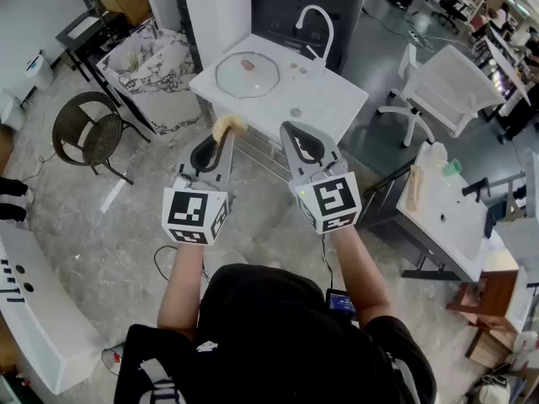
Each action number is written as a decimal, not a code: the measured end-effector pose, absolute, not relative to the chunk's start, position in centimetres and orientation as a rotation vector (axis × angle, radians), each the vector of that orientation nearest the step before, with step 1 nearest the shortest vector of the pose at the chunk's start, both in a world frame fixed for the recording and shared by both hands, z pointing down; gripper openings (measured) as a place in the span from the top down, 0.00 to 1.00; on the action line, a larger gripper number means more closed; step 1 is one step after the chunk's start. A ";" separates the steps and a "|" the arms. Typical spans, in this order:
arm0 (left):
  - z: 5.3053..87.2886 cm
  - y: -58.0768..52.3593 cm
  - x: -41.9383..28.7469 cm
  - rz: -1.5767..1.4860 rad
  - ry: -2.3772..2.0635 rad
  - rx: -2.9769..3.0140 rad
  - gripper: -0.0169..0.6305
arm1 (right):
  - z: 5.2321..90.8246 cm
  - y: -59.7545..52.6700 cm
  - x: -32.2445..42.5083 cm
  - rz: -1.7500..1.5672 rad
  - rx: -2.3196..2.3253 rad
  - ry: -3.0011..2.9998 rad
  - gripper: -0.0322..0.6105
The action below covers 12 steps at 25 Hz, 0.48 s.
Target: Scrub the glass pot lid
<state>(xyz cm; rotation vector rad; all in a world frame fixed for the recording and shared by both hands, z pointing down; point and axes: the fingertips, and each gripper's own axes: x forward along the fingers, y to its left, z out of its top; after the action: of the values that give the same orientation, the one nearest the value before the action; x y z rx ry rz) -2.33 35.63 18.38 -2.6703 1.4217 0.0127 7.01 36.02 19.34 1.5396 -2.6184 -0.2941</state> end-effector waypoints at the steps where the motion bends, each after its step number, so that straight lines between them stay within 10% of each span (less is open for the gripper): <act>1: 18.4 35.7 -2.2 0.012 1.423 -2.665 0.94 | 19.5 36.1 7.2 -0.282 1.541 -2.628 0.96; 12: 19.4 35.6 -2.0 -0.024 1.447 -2.650 0.94 | 20.8 35.3 8.1 -0.236 1.541 -2.639 0.96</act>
<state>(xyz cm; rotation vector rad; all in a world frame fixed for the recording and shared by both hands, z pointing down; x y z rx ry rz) -1.98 35.63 19.44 -2.6504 1.4467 -0.0239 8.08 35.31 20.79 1.5411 -2.6387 -0.2359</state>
